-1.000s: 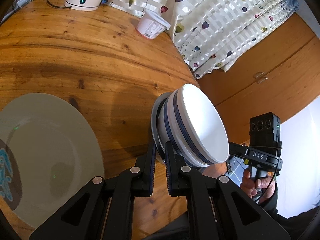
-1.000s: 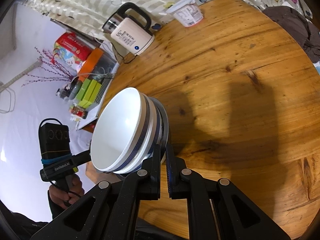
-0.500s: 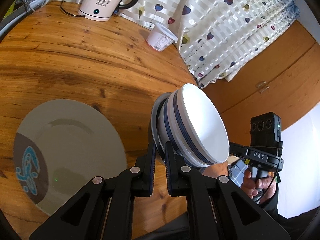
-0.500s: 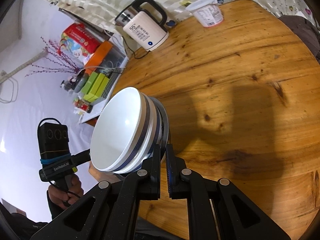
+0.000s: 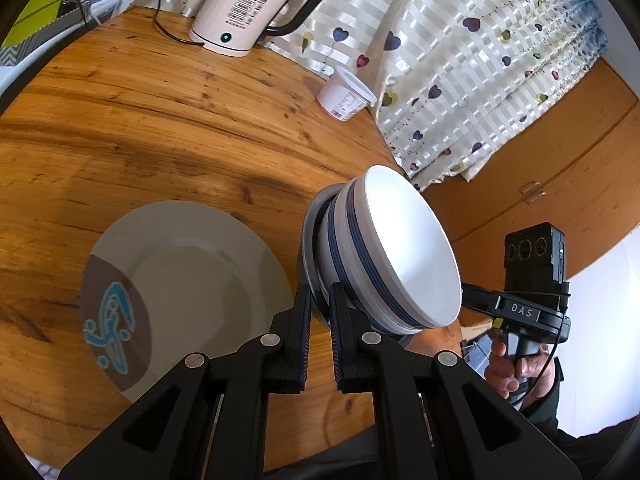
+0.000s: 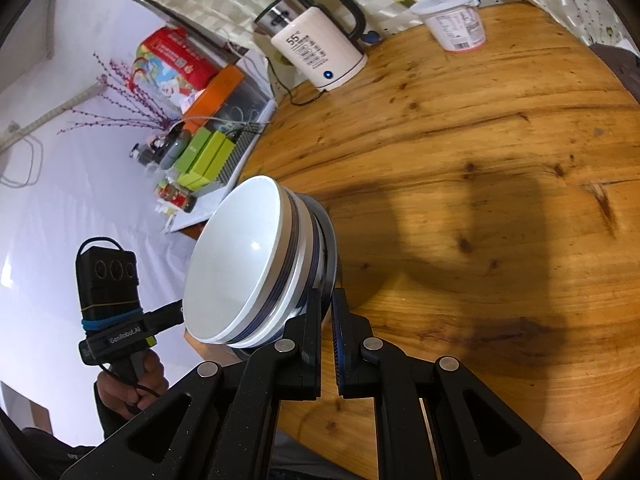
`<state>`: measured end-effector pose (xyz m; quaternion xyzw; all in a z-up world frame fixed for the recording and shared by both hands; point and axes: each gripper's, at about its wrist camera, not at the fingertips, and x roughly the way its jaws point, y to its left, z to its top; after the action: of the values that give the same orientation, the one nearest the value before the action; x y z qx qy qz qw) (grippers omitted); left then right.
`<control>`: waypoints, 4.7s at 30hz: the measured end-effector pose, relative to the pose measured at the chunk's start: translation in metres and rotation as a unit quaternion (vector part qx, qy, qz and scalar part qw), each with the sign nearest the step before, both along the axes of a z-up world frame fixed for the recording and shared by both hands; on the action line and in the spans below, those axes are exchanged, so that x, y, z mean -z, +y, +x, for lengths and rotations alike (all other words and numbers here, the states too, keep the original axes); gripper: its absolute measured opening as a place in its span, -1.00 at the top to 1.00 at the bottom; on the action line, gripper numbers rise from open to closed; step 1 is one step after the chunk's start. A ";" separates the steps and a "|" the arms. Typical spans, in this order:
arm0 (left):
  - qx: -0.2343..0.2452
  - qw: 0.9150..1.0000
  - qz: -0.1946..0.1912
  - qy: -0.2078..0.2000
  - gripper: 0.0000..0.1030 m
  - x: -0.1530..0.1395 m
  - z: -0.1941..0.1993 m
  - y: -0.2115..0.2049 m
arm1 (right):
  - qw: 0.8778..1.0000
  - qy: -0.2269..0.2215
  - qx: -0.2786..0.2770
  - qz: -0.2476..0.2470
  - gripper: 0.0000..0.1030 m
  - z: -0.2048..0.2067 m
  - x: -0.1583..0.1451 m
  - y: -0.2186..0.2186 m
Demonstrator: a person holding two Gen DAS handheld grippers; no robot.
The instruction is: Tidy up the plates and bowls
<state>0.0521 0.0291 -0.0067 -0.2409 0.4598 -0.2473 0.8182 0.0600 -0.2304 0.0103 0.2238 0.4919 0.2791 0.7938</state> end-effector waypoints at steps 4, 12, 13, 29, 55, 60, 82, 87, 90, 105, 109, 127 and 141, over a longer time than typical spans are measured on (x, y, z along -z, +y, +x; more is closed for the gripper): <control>-0.011 1.000 0.001 0.001 0.84 0.001 -0.002 0.011 | 1.000 0.001 -0.010 0.000 0.87 0.004 0.001 0.012; -0.035 0.999 0.001 0.004 0.84 0.005 -0.012 0.034 | 0.999 0.004 -0.032 -0.003 0.87 0.010 0.003 0.036; -0.037 0.999 0.001 0.005 0.84 0.005 -0.013 0.036 | 0.999 0.005 -0.034 -0.004 0.87 0.011 0.003 0.039; -0.071 0.997 0.004 0.014 0.84 0.012 -0.025 0.065 | 0.998 0.012 -0.066 -0.007 0.87 0.022 0.008 0.079; -0.093 0.995 0.009 0.028 0.84 0.024 -0.031 0.084 | 0.996 0.030 -0.084 -0.012 0.87 0.024 0.019 0.100; -0.095 0.995 0.009 0.028 0.84 0.025 -0.032 0.086 | 0.996 0.036 -0.084 -0.013 0.87 0.025 0.024 0.103; -0.112 0.993 -0.016 0.030 0.83 0.029 -0.033 0.092 | 0.996 0.038 -0.085 -0.013 0.84 0.026 0.026 0.105; -0.114 0.993 -0.002 0.022 0.83 0.026 -0.036 0.088 | 0.996 0.035 -0.087 0.004 0.84 0.020 0.023 0.100; -0.116 0.993 0.000 0.020 0.83 0.026 -0.040 0.087 | 0.995 0.044 -0.083 0.035 0.84 0.018 0.024 0.092; -0.125 0.992 0.013 -0.025 0.79 0.001 -0.065 0.072 | 0.951 0.050 -0.110 0.284 0.84 -0.007 0.004 0.056; -0.126 0.990 0.036 -0.043 0.77 -0.010 -0.073 0.064 | 0.948 0.042 -0.117 0.294 0.83 -0.014 -0.002 0.054; -0.122 0.978 0.153 -0.071 0.05 -0.011 -0.108 0.020 | 0.968 -0.198 -0.151 -0.034 0.04 -0.099 -0.053 0.103; -0.134 0.966 0.214 -0.053 0.05 0.000 -0.108 0.010 | 0.963 -0.191 -0.148 -0.116 -0.07 -0.101 -0.037 0.123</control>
<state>-0.0556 0.0389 -0.0068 -0.1057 0.4218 -0.0437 0.8994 -0.0406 -0.1077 0.0473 -0.0023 0.3876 0.3720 0.8434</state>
